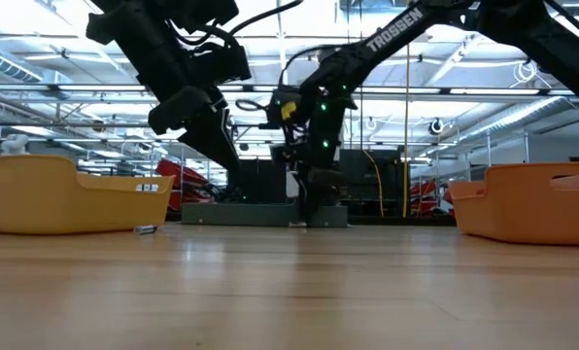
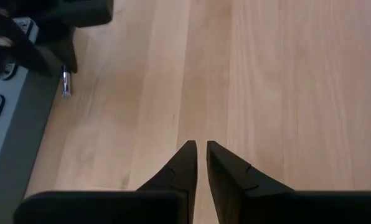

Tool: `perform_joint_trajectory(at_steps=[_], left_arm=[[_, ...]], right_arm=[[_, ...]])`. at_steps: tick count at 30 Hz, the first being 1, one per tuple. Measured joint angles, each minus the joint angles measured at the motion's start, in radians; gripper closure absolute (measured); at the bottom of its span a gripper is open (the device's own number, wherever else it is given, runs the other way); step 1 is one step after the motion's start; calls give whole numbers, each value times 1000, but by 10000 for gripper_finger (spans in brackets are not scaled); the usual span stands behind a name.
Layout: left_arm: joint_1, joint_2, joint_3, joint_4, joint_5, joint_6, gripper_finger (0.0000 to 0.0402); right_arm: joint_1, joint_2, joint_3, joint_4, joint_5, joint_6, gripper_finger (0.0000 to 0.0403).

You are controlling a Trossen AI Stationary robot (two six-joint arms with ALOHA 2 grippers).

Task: Sort batteries
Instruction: Put the white battery into the yellow bin

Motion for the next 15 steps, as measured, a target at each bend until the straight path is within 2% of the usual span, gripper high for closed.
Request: perform_joint_trajectory(at_steps=[8, 15], left_arm=[[7, 0, -5, 32, 1, 54, 354], [7, 0, -76, 234, 82, 120, 354]], right_arm=[[27, 13, 150, -117, -1, 10, 254], [73, 210, 458, -372, 68, 20, 254]])
